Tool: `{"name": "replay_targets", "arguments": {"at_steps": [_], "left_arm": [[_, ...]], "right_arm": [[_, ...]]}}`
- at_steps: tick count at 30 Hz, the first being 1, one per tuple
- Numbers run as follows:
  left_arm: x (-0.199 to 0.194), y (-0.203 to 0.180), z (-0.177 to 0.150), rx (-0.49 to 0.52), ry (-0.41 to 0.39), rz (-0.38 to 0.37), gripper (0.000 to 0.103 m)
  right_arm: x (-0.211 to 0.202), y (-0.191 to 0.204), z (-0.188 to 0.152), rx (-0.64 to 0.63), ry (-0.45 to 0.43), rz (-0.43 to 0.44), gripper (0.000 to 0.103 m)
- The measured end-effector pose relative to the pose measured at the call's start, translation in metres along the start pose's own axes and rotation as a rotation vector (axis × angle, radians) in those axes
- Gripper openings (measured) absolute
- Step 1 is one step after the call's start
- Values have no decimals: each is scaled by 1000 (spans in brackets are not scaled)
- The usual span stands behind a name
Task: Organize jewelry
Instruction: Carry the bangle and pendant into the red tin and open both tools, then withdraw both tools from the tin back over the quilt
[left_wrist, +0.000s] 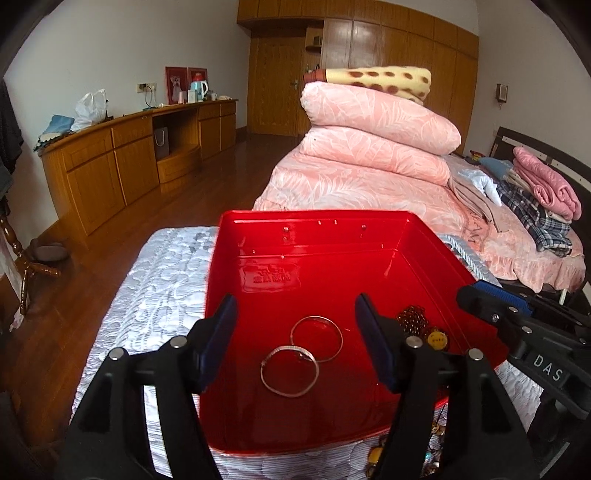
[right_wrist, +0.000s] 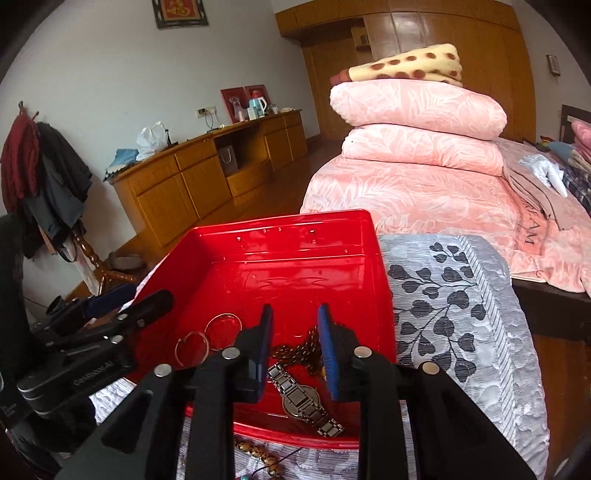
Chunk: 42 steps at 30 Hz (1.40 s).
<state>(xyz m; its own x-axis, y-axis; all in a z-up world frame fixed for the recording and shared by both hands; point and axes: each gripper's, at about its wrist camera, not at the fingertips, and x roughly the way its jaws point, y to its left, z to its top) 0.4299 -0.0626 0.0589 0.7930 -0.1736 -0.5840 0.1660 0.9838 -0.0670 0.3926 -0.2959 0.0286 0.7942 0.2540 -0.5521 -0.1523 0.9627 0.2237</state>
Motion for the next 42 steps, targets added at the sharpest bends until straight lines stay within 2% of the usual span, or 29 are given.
{"name": "replay_targets", "arguments": {"at_steps": [3, 4, 7, 11, 12, 15, 18, 24, 31, 36, 42], "left_arm": [[-11, 4, 0, -9, -23, 10, 65], [-16, 6, -2, -11, -32, 16, 66], [-37, 8, -8, -8, -71, 35, 74], [-67, 10, -21, 3, -121, 51, 87], [-75, 11, -25, 2, -130, 55, 90], [-95, 12, -42, 6, -138, 55, 94], [-108, 12, -55, 14, -125, 52, 97], [-128, 14, -87, 8, -90, 45, 98], [-140, 10, -130, -20, -51, 67, 98], [-143, 0, -153, 1, -36, 78, 98], [-138, -17, -167, 15, 0, 54, 98]], "right_arm": [[-17, -3, -5, 3, -35, -14, 41], [-23, -2, -8, 2, -43, -17, 43], [-40, -2, -17, 2, -59, -15, 51], [-66, 3, -35, -5, -86, -37, 73], [-73, 5, -40, -7, -91, -47, 76], [-92, 8, -56, -13, -91, -70, 90], [-106, 10, -73, -11, -83, -108, 97], [-122, 7, -101, 13, -44, -158, 97], [-137, 5, -132, 28, -60, -194, 97], [-140, 6, -151, 38, -54, -176, 97], [-145, 10, -159, 20, -66, -185, 97]]}}
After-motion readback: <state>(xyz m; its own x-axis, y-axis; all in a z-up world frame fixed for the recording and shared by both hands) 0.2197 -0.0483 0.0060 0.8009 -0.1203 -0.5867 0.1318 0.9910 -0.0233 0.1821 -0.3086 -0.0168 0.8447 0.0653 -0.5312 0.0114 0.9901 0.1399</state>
